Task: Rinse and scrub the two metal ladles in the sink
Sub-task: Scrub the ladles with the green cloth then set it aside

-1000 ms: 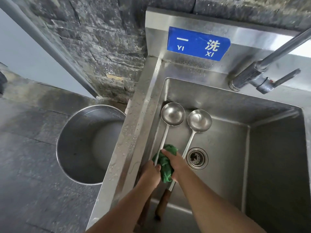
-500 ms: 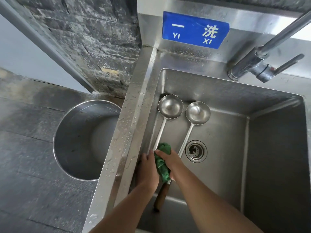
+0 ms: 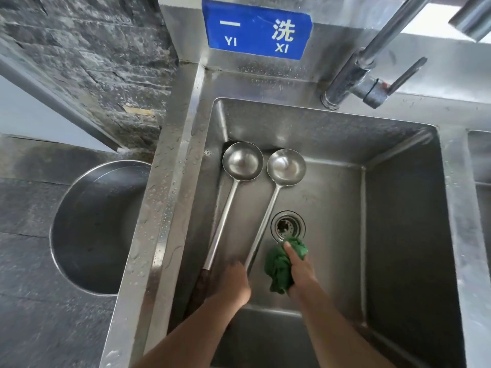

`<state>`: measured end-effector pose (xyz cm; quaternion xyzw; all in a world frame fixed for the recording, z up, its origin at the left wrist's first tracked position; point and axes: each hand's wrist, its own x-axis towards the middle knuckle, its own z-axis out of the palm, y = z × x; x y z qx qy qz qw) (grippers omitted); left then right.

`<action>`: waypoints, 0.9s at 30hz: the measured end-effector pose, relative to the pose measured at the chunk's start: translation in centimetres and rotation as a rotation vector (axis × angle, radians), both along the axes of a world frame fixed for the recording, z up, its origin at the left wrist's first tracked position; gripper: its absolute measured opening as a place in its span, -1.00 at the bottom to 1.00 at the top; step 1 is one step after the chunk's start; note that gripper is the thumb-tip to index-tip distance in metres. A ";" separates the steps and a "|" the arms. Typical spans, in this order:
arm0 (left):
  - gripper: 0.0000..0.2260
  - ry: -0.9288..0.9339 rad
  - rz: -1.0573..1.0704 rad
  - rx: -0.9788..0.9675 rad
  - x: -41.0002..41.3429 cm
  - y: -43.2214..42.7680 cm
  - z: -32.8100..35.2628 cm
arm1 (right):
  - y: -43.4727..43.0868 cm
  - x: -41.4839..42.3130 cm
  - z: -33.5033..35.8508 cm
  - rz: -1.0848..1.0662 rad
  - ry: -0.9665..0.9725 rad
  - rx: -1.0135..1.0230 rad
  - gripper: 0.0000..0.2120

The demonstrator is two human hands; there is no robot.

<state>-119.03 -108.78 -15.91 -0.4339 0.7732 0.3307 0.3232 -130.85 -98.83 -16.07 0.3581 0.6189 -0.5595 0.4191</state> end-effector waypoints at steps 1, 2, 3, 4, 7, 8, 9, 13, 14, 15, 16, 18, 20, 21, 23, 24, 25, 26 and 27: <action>-0.64 -0.040 0.076 0.061 0.3 0.1 -0.6 | -0.1 0.7 -0.7 -0.006 -0.027 -0.008 -0.61; -0.66 -0.077 0.099 0.120 0.6 0.1 -0.7 | -0.3 1.4 -1.2 -0.010 -0.055 -0.028 -0.58; -0.67 -0.092 0.114 0.158 0.9 0.1 -1.0 | -0.6 2.1 -1.6 -0.004 -0.085 -0.049 -0.60; -0.69 -0.087 0.162 0.195 1.1 0.1 -1.0 | -1.0 2.9 -1.9 0.019 -0.116 -0.064 -0.62; -0.73 0.049 0.228 0.290 1.7 0.2 -1.5 | -1.8 4.7 -2.0 0.088 -0.181 -0.151 -0.51; -0.73 0.078 0.211 0.308 1.7 0.2 -0.9 | -1.8 4.9 -1.8 0.097 -0.194 -0.184 -0.44; -0.75 0.092 0.203 0.317 1.6 0.2 -0.1 | -1.7 5.0 -1.6 0.091 -0.219 -0.209 -0.39; -0.84 0.168 0.293 0.324 0.9 1.3 3.9 | -0.6 3.9 0.0 0.041 -0.370 -0.344 -0.43; -0.86 0.181 0.327 0.336 0.5 1.7 4.8 | -0.5 3.5 0.7 0.036 -0.379 -0.371 -0.51; -0.88 0.187 0.337 0.339 0.2 2.1 5.5 | -0.5 3.1 1.3 0.031 -0.372 -0.393 -0.58; -0.90 0.189 0.315 0.327 -0.1 2.3 6.2 | -0.5 2.8 2.3 0.034 -0.351 -0.395 -0.63; -0.96 0.214 0.212 0.270 -0.3 2.8 7.9 | -0.4 2.5 4.3 0.053 -0.315 -0.350 -0.64; -0.94 0.255 0.098 0.217 -0.4 3.2 9.6 | -0.2 2.3 5.7 0.045 -0.277 -0.305 -0.59; -0.92 0.292 0.051 0.197 -0.6 3.5 10.6 | 0.0 2.1 6.5 0.036 -0.244 -0.290 -0.59; -0.92 0.367 -0.010 0.157 -1.2 4.3 13.1 | 0.5 1.4 8.3 0.004 -0.154 -0.305 -0.61; -0.91 0.405 -0.045 0.131 -1.6 4.7 14.4 | 0.8 1.1 9.2 -0.016 -0.099 -0.328 -0.62; -0.90 0.429 -0.084 0.093 -2.1 5.1 15.7 | 1.1 0.5 10.2 -0.040 -0.040 -0.346 -0.63; -0.90 0.439 -0.119 0.053 -2.5 5.4 16.8 | 1.2 0.1 11.2 -0.081 0.008 -0.373 -0.62; -0.93 0.438 -0.140 0.010 -2.8 5.6 17.7 | 1.3 -0.3 12.1 -0.128 0.047 -0.403 -0.57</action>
